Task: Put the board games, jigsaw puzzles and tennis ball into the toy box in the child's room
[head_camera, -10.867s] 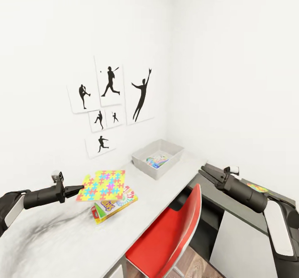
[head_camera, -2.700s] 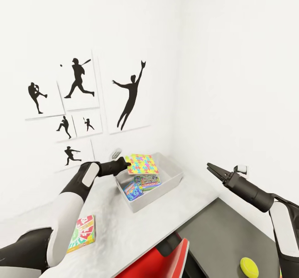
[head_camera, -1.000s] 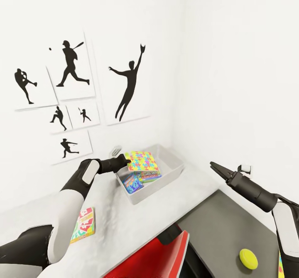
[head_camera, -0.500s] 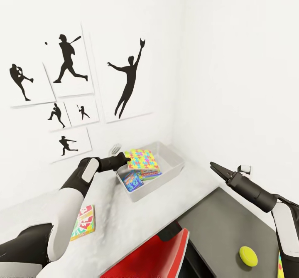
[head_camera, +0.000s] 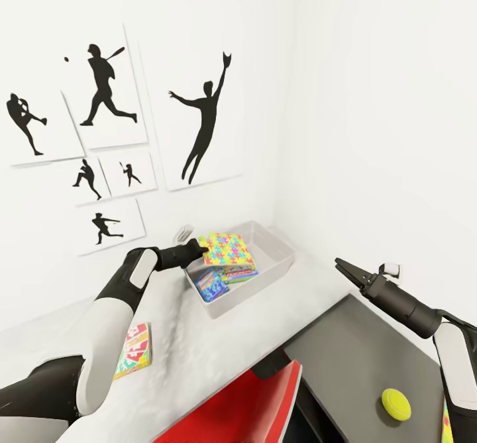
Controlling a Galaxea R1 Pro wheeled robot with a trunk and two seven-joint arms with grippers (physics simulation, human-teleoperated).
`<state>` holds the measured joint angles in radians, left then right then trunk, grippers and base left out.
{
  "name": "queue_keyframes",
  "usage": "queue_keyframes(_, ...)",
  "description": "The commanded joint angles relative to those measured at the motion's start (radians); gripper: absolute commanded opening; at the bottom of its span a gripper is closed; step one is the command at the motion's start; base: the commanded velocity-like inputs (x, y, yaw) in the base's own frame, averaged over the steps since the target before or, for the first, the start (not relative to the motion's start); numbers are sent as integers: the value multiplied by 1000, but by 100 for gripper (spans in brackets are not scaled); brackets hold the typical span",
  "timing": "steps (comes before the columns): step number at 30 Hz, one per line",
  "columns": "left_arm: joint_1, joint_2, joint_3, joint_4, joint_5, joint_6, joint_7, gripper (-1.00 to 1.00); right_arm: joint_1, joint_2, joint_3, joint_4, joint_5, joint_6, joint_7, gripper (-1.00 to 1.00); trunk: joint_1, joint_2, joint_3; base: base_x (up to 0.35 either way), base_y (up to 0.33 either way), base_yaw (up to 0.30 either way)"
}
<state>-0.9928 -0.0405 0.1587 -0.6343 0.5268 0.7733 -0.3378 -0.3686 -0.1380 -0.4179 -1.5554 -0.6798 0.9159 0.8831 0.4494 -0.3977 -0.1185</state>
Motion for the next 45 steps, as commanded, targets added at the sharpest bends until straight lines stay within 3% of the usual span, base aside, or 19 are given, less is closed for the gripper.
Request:
queue_keyframes(1,-1,-2,7,-1,-2,7,-3,-100,-1,0,-1,0,0,4,3,100,1,-2,-4,0,0,0)
queue_keyframes(45,-1,-4,5,-2,-2,-5,-1,-100,-1,-1,-1,3,0,-16,4,100,1,-2,-72,0,0,0)
